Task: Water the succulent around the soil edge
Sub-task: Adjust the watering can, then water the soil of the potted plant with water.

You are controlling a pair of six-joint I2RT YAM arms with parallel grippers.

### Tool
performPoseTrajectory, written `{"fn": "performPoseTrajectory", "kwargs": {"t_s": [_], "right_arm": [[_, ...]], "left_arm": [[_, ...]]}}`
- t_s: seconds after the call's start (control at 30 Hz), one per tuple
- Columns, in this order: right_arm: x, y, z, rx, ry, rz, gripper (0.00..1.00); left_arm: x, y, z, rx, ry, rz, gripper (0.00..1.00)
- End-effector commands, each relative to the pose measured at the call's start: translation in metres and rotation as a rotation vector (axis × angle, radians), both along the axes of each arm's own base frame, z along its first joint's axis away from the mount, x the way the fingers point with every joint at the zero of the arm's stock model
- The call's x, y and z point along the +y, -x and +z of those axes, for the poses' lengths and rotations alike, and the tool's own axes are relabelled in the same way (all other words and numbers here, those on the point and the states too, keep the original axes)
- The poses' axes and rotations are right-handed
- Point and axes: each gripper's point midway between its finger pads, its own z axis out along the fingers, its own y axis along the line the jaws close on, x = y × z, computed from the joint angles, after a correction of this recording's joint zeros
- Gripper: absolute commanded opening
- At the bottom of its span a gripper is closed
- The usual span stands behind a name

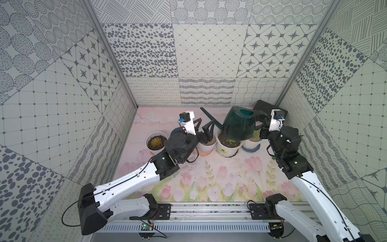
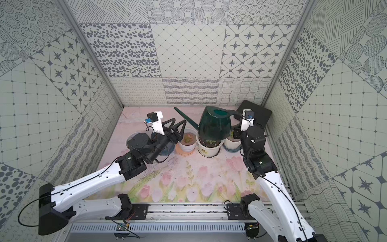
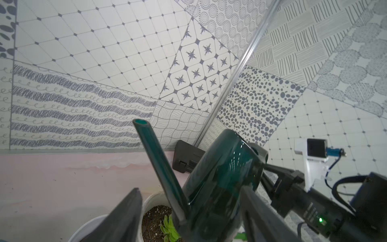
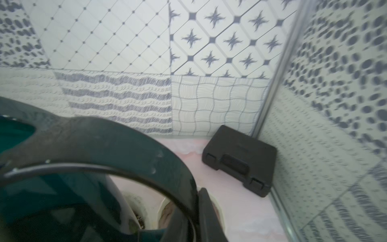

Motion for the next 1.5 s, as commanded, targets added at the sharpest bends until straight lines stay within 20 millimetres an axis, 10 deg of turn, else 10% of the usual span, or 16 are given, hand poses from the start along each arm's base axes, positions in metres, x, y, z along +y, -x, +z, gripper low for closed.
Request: {"fn": "performPoseTrajectory", "kwargs": {"t_s": [0.0,0.3,0.6,1.0,1.47], "right_arm": [[-0.051,0.036,0.066,-0.145,0.158,-0.262,0.00],[-0.125,0.100,0.085,-0.040,0.466,-0.629,0.00],[-0.174,0.131,0.026,0.204,0.394,-0.854,0.00],[-0.183,0.113,-0.006,0.363,0.471,-0.858,0.00],[-0.184,0.089,0.007,0.391,0.505,-0.850,0.00]], "left_arm": [[0.018,0.034,-0.016,0.081,-0.206,-0.092,0.97],[0.109,0.115,-0.060,0.166,-0.414,-0.146,0.99],[0.121,0.144,-0.089,0.136,-0.376,-0.232,0.99],[0.128,0.157,-0.118,0.159,-0.443,-0.275,0.99],[0.134,0.155,-0.120,0.165,-0.443,-0.248,0.99]]}}
